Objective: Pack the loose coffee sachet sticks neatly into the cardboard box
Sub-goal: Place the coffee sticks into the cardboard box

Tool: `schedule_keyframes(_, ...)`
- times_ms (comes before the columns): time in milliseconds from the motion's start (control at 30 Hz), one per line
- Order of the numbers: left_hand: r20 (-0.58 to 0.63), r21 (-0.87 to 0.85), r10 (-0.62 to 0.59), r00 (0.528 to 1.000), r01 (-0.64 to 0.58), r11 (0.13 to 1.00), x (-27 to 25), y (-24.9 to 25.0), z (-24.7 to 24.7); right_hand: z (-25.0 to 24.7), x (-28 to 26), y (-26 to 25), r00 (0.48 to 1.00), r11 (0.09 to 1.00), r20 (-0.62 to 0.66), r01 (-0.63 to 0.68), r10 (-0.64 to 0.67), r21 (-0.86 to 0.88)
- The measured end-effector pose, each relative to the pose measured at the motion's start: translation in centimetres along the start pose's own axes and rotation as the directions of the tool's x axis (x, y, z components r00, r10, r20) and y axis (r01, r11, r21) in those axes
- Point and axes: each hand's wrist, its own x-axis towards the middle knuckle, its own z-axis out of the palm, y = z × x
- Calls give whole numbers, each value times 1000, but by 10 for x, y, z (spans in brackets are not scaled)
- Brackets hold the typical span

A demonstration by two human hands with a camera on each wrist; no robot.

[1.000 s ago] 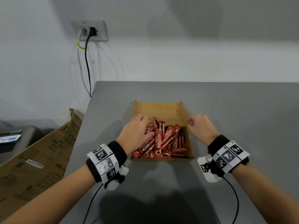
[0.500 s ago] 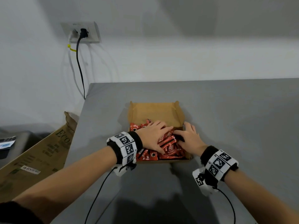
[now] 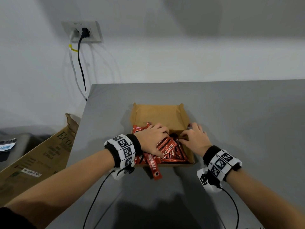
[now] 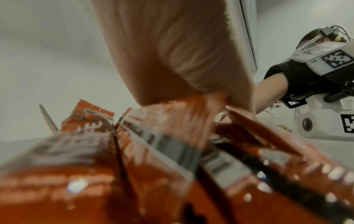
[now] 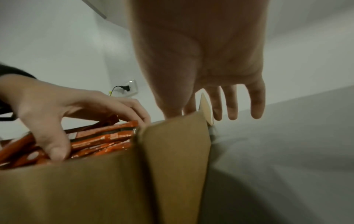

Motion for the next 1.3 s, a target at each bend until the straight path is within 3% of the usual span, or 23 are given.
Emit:
schedule_keyframes(200, 62, -85, -43, 997, 48, 995, -5, 0, 3, 7, 2, -3, 999, 999, 25, 43, -42, -27)
schedule_keyframes(467, 98, -54, -66, 993, 71, 996, -12, -2, 5, 2, 5, -1, 987, 999, -162, 23, -19, 23)
schedule_keyframes(700, 92, -55, -83, 992, 88, 995, -23, 0, 10, -18, 8, 18, 963, 954, -234, 189, -133, 232)
schedule_keyframes(867, 111, -51, -95, 989, 101, 994, -23, 3, 6, -25, 2, 13, 966, 829, -219, 232, -136, 509)
schedule_keyframes(1033, 137, -64, -94, 986, 103, 993, -23, 3, 4, -17, 7, -4, 988, 822, -69, 155, -140, 548)
schedule_keyframes(1300, 87, -221, -174, 981, 189, 957, -18, 0, 10, -12, 8, -14, 982, 762, -166, 175, -90, 623)
